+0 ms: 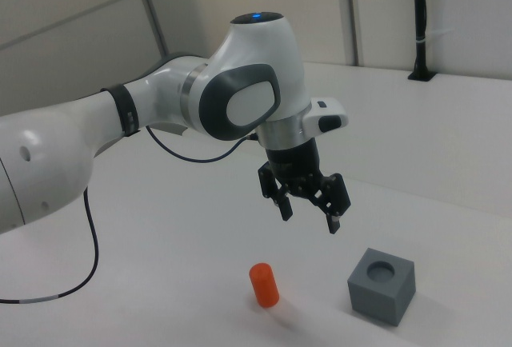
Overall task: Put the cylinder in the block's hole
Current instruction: 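Move the open gripper toward the orange cylinder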
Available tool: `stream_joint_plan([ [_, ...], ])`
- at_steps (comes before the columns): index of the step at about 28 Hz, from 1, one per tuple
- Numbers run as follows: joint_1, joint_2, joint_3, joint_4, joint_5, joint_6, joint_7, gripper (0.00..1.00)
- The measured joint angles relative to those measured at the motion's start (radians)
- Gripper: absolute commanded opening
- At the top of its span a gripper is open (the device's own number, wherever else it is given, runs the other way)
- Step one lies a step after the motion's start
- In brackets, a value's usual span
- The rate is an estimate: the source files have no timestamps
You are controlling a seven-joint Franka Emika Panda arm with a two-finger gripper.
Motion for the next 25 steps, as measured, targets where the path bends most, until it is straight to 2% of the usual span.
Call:
stream_joint_plan([
  [12, 0.004, -0.01, 0.006, -0.002, 0.0, -0.041, 0.0, 1.0],
  [16, 0.004, -0.033, 0.01, -0.03, 0.0, -0.042, -0.003, 1.0],
  [21, 0.012, -0.093, 0.022, -0.126, 0.0, 0.002, -0.035, 1.0],
  [25, 0.037, -0.149, 0.027, -0.254, 0.0, 0.107, -0.038, 1.0],
])
